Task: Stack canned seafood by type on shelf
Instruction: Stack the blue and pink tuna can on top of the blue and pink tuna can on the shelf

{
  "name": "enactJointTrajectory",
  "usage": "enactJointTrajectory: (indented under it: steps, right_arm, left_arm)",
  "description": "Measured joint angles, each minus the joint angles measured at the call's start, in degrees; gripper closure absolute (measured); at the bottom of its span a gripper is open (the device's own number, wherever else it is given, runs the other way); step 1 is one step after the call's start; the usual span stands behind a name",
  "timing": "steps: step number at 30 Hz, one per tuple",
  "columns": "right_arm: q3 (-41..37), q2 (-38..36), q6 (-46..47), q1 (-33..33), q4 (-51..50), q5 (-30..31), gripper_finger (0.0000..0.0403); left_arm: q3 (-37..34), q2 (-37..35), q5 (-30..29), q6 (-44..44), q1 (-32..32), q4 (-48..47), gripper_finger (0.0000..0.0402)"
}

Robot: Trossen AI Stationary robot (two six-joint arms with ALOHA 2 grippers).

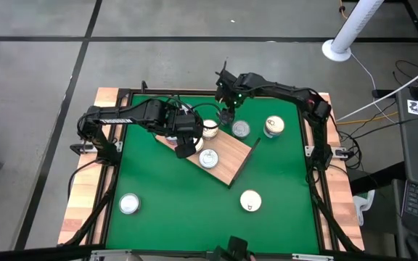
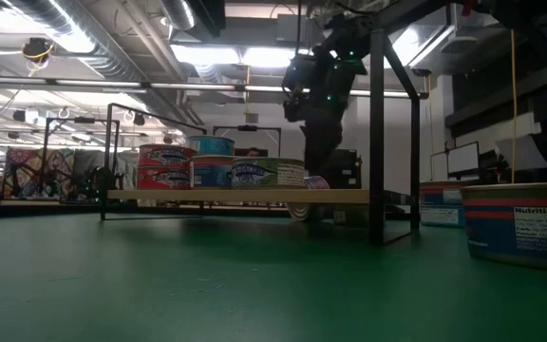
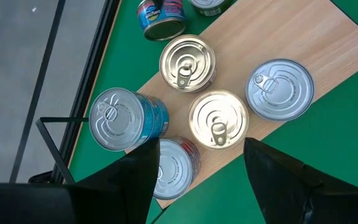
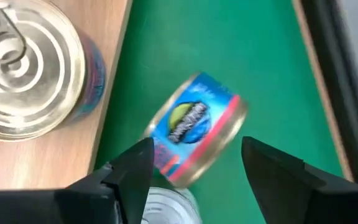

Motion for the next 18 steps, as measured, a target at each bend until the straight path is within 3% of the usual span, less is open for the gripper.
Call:
enactJointTrajectory:
  steps: [8,18]
  right_arm:
    - [-2.55,0.00,8.51,1.46,6.84,6.96,0.0159]
    - [-4.09,0.00,15.01,1.44,10.15,7.12,0.0159]
  left_arm:
    - [0.00,0.00,0.00,1.51,0.00,0.00,0.0174]
    - [0.00,0.00,0.02,1.56,0.00,-0.04,0.0174]
